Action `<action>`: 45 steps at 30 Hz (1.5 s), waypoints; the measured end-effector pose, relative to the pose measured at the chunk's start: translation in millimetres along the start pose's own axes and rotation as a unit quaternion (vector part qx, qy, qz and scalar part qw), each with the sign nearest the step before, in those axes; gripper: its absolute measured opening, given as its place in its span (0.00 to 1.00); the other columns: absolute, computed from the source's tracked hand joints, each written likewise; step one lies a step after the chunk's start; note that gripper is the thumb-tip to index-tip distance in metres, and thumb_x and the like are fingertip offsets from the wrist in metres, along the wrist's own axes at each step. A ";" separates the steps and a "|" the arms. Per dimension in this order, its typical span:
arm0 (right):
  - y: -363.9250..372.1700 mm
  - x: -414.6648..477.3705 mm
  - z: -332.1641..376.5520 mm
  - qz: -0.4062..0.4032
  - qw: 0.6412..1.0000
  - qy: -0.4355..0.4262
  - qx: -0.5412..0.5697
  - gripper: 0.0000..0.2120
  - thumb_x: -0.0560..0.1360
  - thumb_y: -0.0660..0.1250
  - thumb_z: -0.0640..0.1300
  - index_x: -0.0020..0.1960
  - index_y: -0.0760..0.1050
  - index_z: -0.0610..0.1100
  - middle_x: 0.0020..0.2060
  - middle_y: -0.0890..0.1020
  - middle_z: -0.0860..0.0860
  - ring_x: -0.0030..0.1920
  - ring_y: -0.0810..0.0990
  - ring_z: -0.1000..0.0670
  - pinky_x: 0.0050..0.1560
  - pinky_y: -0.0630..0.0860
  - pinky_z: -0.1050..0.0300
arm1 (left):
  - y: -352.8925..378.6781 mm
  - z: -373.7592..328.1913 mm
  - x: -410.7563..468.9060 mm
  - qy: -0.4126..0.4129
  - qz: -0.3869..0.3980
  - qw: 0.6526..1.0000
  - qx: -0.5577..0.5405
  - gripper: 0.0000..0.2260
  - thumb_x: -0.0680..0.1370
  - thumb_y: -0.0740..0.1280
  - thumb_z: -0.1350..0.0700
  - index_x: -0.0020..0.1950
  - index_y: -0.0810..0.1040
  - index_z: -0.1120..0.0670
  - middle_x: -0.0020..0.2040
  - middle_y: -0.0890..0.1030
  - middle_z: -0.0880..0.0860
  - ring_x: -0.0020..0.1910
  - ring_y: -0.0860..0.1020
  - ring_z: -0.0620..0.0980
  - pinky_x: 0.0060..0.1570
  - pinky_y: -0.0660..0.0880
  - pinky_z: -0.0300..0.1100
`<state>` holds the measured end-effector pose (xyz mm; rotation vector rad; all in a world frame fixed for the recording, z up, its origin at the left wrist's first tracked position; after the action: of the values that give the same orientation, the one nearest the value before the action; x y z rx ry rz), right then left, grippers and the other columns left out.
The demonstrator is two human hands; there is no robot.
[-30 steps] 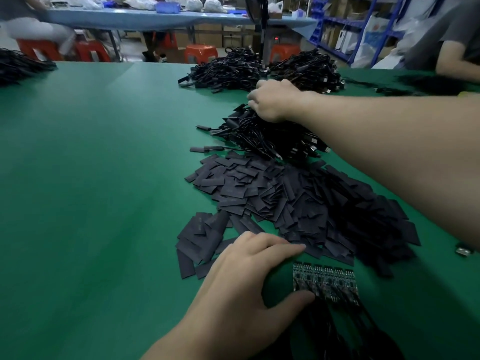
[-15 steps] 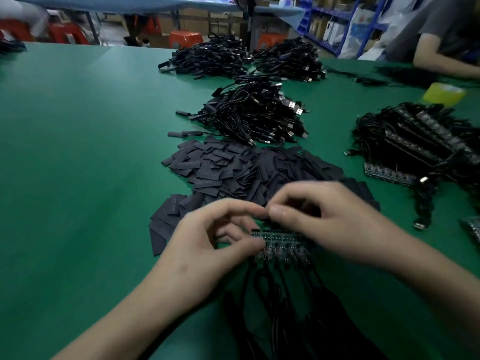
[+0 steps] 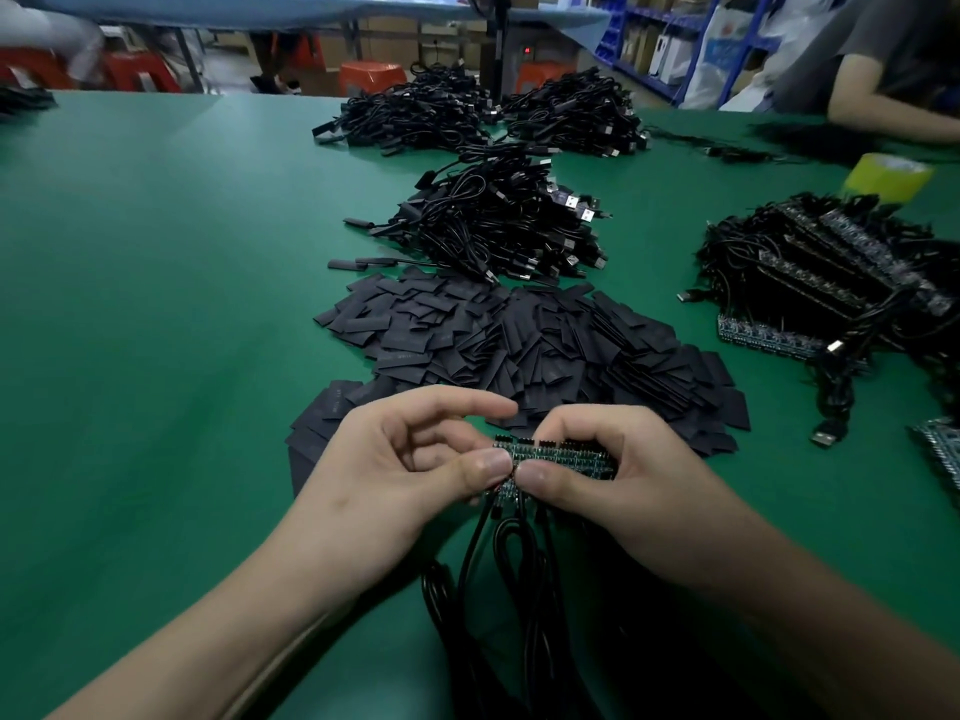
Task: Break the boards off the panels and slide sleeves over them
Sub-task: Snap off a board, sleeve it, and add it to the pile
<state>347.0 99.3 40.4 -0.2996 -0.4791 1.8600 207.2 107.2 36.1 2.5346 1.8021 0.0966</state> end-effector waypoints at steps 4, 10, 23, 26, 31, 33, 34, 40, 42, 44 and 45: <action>4.5 0.3 -6.9 0.023 0.997 0.026 0.066 0.08 0.76 0.74 0.51 0.41 0.81 0.49 0.37 0.83 0.51 0.40 0.81 0.55 0.46 0.77 0.61 | 1.6 2.9 0.9 -0.018 0.013 0.999 -0.027 0.16 0.68 0.78 0.59 0.55 0.85 0.51 0.35 0.83 0.52 0.31 0.78 0.45 0.36 0.76 0.32; 12.3 0.6 -8.2 0.054 0.991 0.031 0.120 0.08 0.75 0.73 0.51 0.39 0.80 0.51 0.34 0.79 0.52 0.37 0.76 0.52 0.40 0.73 0.61 | 3.7 11.4 1.8 -0.059 0.030 0.996 -0.057 0.17 0.68 0.78 0.61 0.56 0.86 0.52 0.35 0.81 0.52 0.31 0.76 0.44 0.35 0.74 0.32; 16.6 -0.2 -2.2 0.089 0.979 0.016 0.180 0.07 0.75 0.73 0.48 0.39 0.79 0.48 0.31 0.78 0.58 0.32 0.74 0.61 0.35 0.70 0.71 | 8.3 19.1 1.0 -0.077 0.058 0.990 -0.099 0.16 0.69 0.76 0.60 0.57 0.85 0.52 0.35 0.82 0.49 0.31 0.77 0.41 0.35 0.73 0.30; 19.2 -1.5 -1.5 0.105 0.971 0.016 0.215 0.06 0.75 0.73 0.47 0.39 0.80 0.50 0.31 0.79 0.58 0.32 0.75 0.63 0.35 0.70 0.73 | 9.0 19.0 1.5 -0.066 0.063 0.990 -0.108 0.16 0.69 0.77 0.57 0.57 0.86 0.52 0.39 0.84 0.51 0.35 0.80 0.42 0.39 0.76 0.32; 3.6 -1.9 -5.0 0.027 0.999 -0.006 -0.021 0.11 0.75 0.72 0.60 0.44 0.82 0.53 0.40 0.83 0.57 0.42 0.81 0.60 0.44 0.77 0.59 | -5.3 11.2 2.4 0.001 0.000 0.997 -0.080 0.15 0.67 0.80 0.55 0.53 0.87 0.50 0.40 0.85 0.51 0.38 0.82 0.44 0.42 0.78 0.33; -6.8 -6.9 16.2 -0.075 0.979 -0.088 -0.170 0.16 0.74 0.68 0.66 0.50 0.82 0.55 0.49 0.81 0.60 0.56 0.78 0.58 0.56 0.75 0.56 | -12.0 2.0 0.8 0.047 -0.033 0.998 -0.028 0.14 0.66 0.79 0.52 0.51 0.87 0.47 0.40 0.84 0.48 0.39 0.81 0.42 0.43 0.77 0.33; -6.6 -9.4 28.0 -0.106 0.966 -0.119 -0.204 0.18 0.74 0.66 0.67 0.53 0.83 0.54 0.52 0.80 0.62 0.60 0.76 0.57 0.60 0.73 0.57 | -14.0 -3.0 -0.4 0.070 -0.047 0.996 0.006 0.14 0.66 0.77 0.51 0.51 0.87 0.45 0.40 0.84 0.47 0.39 0.80 0.42 0.44 0.76 0.36; 4.6 -7.3 34.2 -0.083 0.991 -0.107 -0.005 0.07 0.77 0.71 0.51 0.44 0.83 0.49 0.41 0.85 0.58 0.45 0.82 0.57 0.45 0.75 0.66 | -18.4 -31.0 -5.1 0.159 -0.082 0.975 0.130 0.16 0.73 0.72 0.47 0.60 0.82 0.42 0.51 0.85 0.47 0.49 0.82 0.49 0.52 0.77 0.55; 5.7 -6.5 31.4 -0.037 0.987 -0.073 0.136 0.09 0.77 0.68 0.52 0.44 0.83 0.49 0.42 0.87 0.56 0.43 0.85 0.54 0.44 0.78 0.66 | -38.6 -33.0 -4.8 0.160 -0.142 0.945 0.250 0.17 0.76 0.68 0.42 0.64 0.79 0.41 0.58 0.83 0.42 0.55 0.81 0.46 0.56 0.78 0.47; -1.8 -7.4 37.6 -0.014 0.961 -0.073 0.267 0.09 0.77 0.68 0.55 0.45 0.83 0.52 0.40 0.88 0.51 0.45 0.87 0.49 0.49 0.80 0.63 | -58.7 -36.5 -4.2 0.141 -0.206 0.856 0.454 0.23 0.78 0.66 0.37 0.71 0.74 0.42 0.64 0.78 0.39 0.65 0.75 0.48 0.65 0.72 0.48; -10.0 -7.4 42.9 -0.015 0.946 -0.084 0.314 0.09 0.76 0.69 0.56 0.44 0.84 0.53 0.37 0.87 0.51 0.42 0.87 0.49 0.48 0.82 0.61 | -63.4 -32.6 -1.7 0.114 -0.208 0.818 0.525 0.28 0.77 0.63 0.35 0.75 0.68 0.41 0.68 0.77 0.43 0.71 0.70 0.50 0.69 0.67 0.51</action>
<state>339.4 87.5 82.9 0.2960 0.0143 1.9119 144.6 126.1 64.8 2.5798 3.1007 -0.8869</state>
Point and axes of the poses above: each hand's wrist, its own x-axis towards the middle knuckle, its own y-axis out of the palm, z = x × y, the point moved 10 cm from there along x, towards the middle knuckle
